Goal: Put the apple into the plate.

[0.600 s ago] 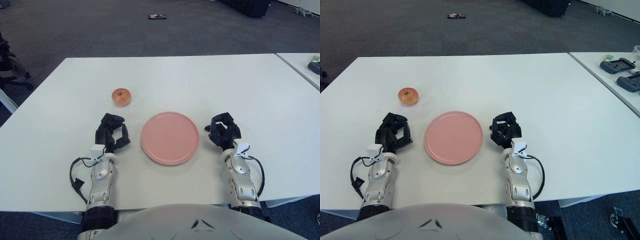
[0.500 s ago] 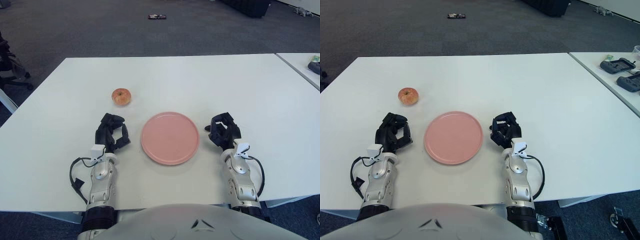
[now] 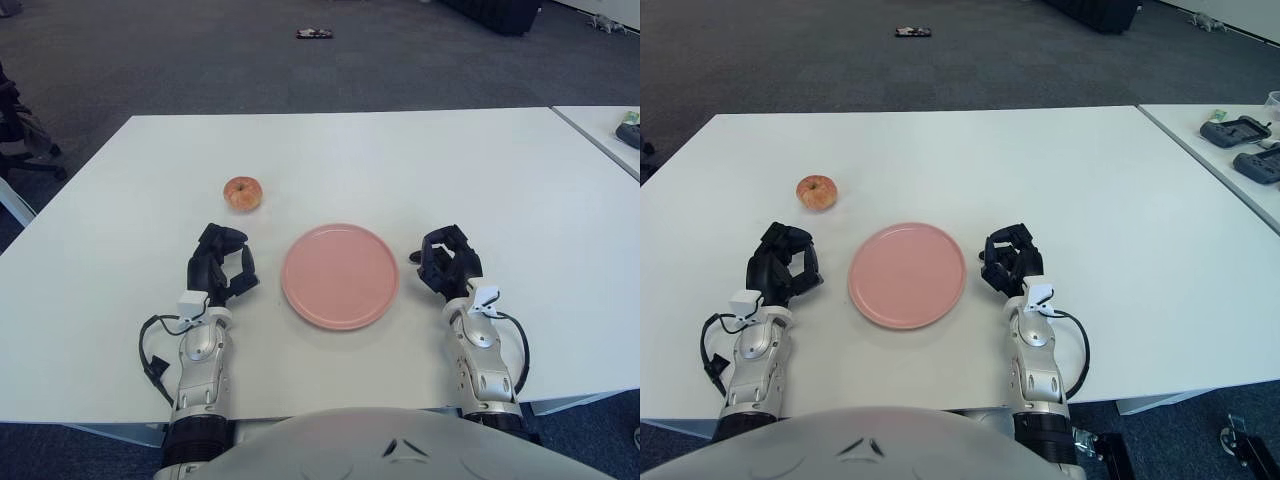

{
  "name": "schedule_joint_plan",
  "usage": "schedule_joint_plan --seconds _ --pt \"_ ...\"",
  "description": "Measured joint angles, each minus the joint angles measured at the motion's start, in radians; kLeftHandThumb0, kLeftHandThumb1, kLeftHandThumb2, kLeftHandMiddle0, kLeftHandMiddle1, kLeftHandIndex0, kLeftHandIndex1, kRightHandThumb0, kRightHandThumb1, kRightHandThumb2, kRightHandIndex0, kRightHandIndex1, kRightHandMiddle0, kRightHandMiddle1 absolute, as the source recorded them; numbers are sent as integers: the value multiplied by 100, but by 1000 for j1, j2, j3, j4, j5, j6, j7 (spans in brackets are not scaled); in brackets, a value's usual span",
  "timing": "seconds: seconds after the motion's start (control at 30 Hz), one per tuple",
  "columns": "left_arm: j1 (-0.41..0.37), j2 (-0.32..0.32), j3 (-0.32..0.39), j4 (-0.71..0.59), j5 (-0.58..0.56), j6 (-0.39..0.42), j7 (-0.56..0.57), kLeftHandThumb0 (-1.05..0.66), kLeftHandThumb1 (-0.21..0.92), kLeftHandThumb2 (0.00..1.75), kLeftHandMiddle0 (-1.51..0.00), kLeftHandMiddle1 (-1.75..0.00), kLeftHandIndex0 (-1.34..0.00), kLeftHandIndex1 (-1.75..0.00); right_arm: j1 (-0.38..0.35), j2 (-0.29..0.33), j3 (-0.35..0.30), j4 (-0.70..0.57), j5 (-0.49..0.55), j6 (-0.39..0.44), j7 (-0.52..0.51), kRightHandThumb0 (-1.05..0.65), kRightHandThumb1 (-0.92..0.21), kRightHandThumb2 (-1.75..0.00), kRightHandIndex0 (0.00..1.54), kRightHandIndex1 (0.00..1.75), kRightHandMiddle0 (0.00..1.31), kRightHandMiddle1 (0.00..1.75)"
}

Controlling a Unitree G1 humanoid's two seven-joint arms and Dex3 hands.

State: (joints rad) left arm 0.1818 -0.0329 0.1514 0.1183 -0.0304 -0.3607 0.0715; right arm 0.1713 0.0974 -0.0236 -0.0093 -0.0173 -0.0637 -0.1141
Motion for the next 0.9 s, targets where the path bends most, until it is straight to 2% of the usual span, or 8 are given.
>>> schedule_joint_plan --seconds 0.33,0.7,0.77,0.8,0.83,0.87,0.9 --pt "-73 42 17 2 75 1 53 -47 36 128 -117 -175 -58 -175 -1 0 2 0 0 0 0 -38 -68 -86 55 138 33 175" --pt "-211 109 40 1 114 41 88 -43 46 115 -101 -175 -50 -175 -1 1 3 1 -1 0 0 -38 -68 -86 57 139 33 175" --pt "-243 118 44 13 109 39 88 -43 49 111 -94 -175 -48 -175 -1 -1 3 1 -1 0 0 -38 -68 -86 56 139 33 175" --pt "-259 123 46 24 103 37 87 -42 53 106 -82 -175 -45 -175 -1 -1 4 1 -1 0 1 -38 -68 -86 56 139 33 175" --pt "-276 129 49 40 96 29 86 -40 65 90 -62 -170 -37 -175 -1 -2 4 1 -1 -1 1 -38 -68 -86 56 139 33 175" --pt "-292 134 53 60 88 19 84 -38 74 77 -48 -167 -31 -175 -1 -2 4 1 -1 -1 1 -38 -68 -86 56 139 33 175" --pt "-308 140 58 84 80 9 81 -38 78 72 -43 -166 -29 -175 -1 -2 4 1 -1 -1 1 -38 -68 -86 56 139 33 175"
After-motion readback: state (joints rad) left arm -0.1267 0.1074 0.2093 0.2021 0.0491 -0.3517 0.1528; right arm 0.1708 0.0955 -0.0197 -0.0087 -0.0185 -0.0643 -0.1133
